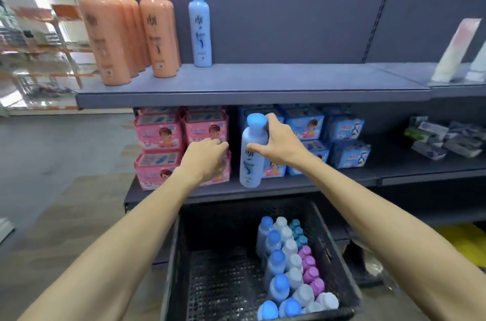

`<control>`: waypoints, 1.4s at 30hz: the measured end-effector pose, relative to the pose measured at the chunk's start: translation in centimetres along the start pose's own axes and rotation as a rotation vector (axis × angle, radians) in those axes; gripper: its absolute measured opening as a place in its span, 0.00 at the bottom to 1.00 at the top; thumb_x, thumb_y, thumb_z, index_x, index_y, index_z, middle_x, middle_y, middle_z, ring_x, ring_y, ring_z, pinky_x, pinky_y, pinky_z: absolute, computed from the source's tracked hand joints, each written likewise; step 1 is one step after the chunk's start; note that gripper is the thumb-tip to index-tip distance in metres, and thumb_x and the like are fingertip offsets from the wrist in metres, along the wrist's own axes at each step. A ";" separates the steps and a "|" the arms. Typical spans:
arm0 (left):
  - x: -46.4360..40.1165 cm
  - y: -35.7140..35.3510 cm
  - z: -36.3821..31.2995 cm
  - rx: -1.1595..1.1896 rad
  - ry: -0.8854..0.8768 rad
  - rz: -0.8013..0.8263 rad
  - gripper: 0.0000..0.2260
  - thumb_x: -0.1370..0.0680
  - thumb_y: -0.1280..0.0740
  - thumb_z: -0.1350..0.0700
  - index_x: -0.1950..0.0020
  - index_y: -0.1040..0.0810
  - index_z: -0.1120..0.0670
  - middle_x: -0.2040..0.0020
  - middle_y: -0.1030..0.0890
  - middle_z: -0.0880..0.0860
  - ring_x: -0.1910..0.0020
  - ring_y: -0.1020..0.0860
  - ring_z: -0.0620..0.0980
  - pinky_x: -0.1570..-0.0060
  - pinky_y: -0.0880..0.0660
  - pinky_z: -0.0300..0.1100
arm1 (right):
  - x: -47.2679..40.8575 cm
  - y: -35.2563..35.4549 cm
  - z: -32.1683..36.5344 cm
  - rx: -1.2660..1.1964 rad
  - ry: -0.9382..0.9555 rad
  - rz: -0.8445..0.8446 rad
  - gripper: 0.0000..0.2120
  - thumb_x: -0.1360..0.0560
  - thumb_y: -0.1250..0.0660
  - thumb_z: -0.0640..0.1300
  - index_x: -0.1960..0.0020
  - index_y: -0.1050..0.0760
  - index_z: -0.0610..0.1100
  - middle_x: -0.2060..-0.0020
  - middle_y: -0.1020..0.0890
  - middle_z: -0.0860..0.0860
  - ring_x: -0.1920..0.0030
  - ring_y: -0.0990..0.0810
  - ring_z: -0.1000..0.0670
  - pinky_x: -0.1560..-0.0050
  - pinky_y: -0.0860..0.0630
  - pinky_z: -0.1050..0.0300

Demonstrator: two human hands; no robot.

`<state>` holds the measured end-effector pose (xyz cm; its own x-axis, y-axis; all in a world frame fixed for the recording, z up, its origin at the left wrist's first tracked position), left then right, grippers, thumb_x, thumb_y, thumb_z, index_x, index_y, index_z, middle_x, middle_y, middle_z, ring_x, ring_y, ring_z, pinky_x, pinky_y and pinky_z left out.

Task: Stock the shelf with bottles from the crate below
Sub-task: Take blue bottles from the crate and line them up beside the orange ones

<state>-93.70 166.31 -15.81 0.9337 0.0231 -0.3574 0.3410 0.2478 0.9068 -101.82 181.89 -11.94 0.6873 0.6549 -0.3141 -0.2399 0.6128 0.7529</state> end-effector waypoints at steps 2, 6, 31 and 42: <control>-1.3 2.3 0.5 -0.024 -0.012 -0.052 0.09 0.25 0.37 0.55 0.47 0.26 0.55 0.52 0.21 0.53 0.51 0.23 0.57 0.64 0.33 0.46 | -1.2 1.8 1.4 -0.014 0.030 -0.019 0.21 0.29 0.26 0.50 0.47 0.36 0.44 0.60 0.23 0.49 0.64 0.27 0.50 0.65 0.31 0.56; -3.4 6.4 1.6 -0.071 -0.042 -0.144 0.07 0.27 0.36 0.54 0.52 0.26 0.55 0.55 0.20 0.54 0.53 0.21 0.58 0.66 0.32 0.47 | -3.6 5.4 4.5 0.005 0.091 -0.067 0.21 0.28 0.27 0.52 0.47 0.35 0.45 0.57 0.24 0.53 0.62 0.25 0.54 0.66 0.31 0.61; -10.3 19.9 9.2 -0.252 0.031 -0.360 0.05 0.25 0.39 0.53 0.53 0.31 0.54 0.58 0.22 0.51 0.59 0.23 0.55 0.69 0.37 0.43 | -15.8 13.2 14.8 -0.047 0.147 -0.152 0.24 0.24 0.31 0.50 0.33 0.35 0.43 0.43 0.24 0.50 0.46 0.23 0.49 0.50 0.27 0.56; -10.6 15.3 10.5 -0.142 0.086 -0.314 0.07 0.25 0.39 0.52 0.52 0.28 0.55 0.60 0.22 0.51 0.61 0.24 0.55 0.68 0.29 0.44 | -15.4 11.1 13.3 -0.010 0.064 -0.113 0.30 0.21 0.34 0.51 0.26 0.45 0.44 0.45 0.23 0.47 0.50 0.22 0.46 0.59 0.25 0.55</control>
<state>-97.24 159.69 4.24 0.7710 0.0048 -0.6368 0.5855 0.3880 0.7118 -105.96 172.71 8.94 0.6651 0.6083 -0.4331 -0.1704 0.6883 0.7051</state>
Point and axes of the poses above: each hand's wrist, its own x-axis away from the middle knuckle, its own y-axis out of the back of the hand, z = x × y, the point moved 6 cm from there along -x, towards the middle knuckle
